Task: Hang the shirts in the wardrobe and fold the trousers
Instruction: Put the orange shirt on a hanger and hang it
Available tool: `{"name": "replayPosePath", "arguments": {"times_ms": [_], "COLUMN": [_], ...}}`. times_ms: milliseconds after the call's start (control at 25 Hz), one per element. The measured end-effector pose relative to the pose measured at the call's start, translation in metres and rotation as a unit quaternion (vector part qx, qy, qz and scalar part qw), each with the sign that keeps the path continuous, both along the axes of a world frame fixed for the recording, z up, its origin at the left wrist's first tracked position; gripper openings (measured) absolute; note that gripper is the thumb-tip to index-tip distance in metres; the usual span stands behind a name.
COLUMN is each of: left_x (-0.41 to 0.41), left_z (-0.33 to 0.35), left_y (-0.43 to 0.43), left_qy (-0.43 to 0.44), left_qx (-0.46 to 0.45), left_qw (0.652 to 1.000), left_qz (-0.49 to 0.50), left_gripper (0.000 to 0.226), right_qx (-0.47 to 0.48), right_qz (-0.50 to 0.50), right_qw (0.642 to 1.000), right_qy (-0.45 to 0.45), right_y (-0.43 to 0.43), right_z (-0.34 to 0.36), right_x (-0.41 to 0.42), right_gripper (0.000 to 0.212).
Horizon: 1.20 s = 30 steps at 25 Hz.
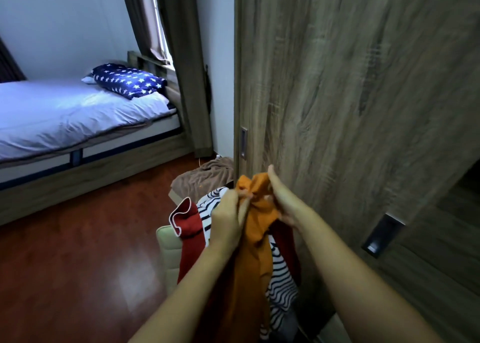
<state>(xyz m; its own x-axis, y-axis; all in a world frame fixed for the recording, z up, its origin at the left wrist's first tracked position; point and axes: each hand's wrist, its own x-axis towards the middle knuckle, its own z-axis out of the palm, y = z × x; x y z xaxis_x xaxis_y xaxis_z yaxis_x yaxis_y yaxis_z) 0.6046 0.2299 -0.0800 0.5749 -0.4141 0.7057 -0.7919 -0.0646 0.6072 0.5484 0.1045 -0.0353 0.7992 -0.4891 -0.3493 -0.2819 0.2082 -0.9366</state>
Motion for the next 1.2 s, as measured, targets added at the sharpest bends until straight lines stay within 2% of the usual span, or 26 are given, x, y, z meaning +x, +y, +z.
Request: {"name": "replayPosePath", "arguments": {"times_ms": [40, 80, 160, 200, 280, 360, 400, 440, 480, 560, 640, 720, 800, 880, 1000, 1040, 1120, 1200], "left_x": [-0.014, -0.029, -0.062, -0.077, -0.106, -0.128, -0.143, -0.155, -0.164, -0.184, -0.202, -0.219, -0.225, -0.225, -0.226, -0.227, -0.228, -0.221], "left_z": [0.003, 0.011, 0.027, 0.024, 0.013, 0.017, 0.032, 0.045, 0.058, 0.080, 0.089, 0.098, 0.109, 0.122, 0.137, 0.139, 0.140, 0.137], "left_y": [0.001, -0.001, -0.007, -0.009, -0.014, -0.026, -0.034, -0.040, -0.048, -0.066, -0.078, -0.086, -0.092, -0.097, -0.103, -0.106, -0.114, -0.126], "left_qy": [-0.049, -0.058, -0.028, -0.047, -0.043, 0.109, 0.156, 0.196, 0.244, 0.284, 0.202, 0.114, 0.078, 0.062, -0.035, -0.051, -0.005, 0.079], "left_qx": [0.008, 0.005, 0.011, -0.008, -0.071, -0.122, -0.142, -0.124, -0.105, -0.034, 0.016, 0.040, 0.043, 0.092, 0.298, 0.316, 0.229, 0.115], "left_qw": [0.999, 0.997, 0.995, 0.994, 0.991, 0.978, 0.968, 0.960, 0.940, 0.896, 0.923, 0.956, 0.968, 0.953, 0.881, 0.874, 0.915, 0.953], "left_qz": [-0.022, -0.052, -0.096, -0.096, -0.109, -0.129, -0.133, -0.155, -0.216, -0.340, -0.328, -0.268, -0.236, -0.284, -0.366, -0.365, -0.332, -0.269], "left_gripper": [0.008, 0.011, 0.020, 0.024, 0.035, 0.040, 0.045, 0.053, 0.058, 0.050, 0.041, 0.029, 0.025, 0.025, 0.010, 0.009, 0.006, 0.017], "right_qx": [0.055, 0.051, -0.031, -0.062, -0.099, -0.104, -0.113, -0.130, -0.150, -0.217, -0.325, -0.426, -0.479, -0.502, -0.508, -0.505, -0.507, -0.515], "right_qz": [0.015, 0.044, 0.034, 0.001, -0.059, -0.092, -0.113, -0.130, -0.140, -0.153, -0.189, -0.246, -0.275, -0.301, -0.355, -0.367, -0.385, -0.416], "right_qw": [0.998, 0.997, 0.998, 0.998, 0.988, 0.974, 0.967, 0.960, 0.955, 0.942, 0.910, 0.857, 0.825, 0.806, 0.781, 0.778, 0.768, 0.748], "right_qy": [0.010, 0.033, 0.036, -0.003, -0.101, -0.177, -0.197, -0.210, -0.216, -0.206, -0.174, -0.154, -0.116, -0.092, -0.081, -0.076, -0.062, -0.039], "right_y": [-0.002, -0.004, -0.011, -0.015, -0.020, -0.022, -0.023, -0.026, -0.028, -0.036, -0.045, -0.054, -0.058, -0.063, -0.073, -0.077, -0.085, -0.093], "right_z": [0.011, 0.021, 0.033, 0.037, 0.048, 0.063, 0.073, 0.081, 0.091, 0.107, 0.116, 0.121, 0.126, 0.128, 0.133, 0.133, 0.130, 0.127], "right_x": [-0.012, -0.027, -0.062, -0.074, -0.108, -0.140, -0.160, -0.179, -0.197, -0.232, -0.264, -0.299, -0.330, -0.359, -0.394, -0.404, -0.428, -0.458], "right_gripper": [0.060, 0.055, 0.032, 0.020, 0.014, 0.016, 0.017, 0.017, 0.017, 0.017, 0.019, 0.018, 0.018, 0.018, 0.025, 0.026, 0.020, 0.020]}}
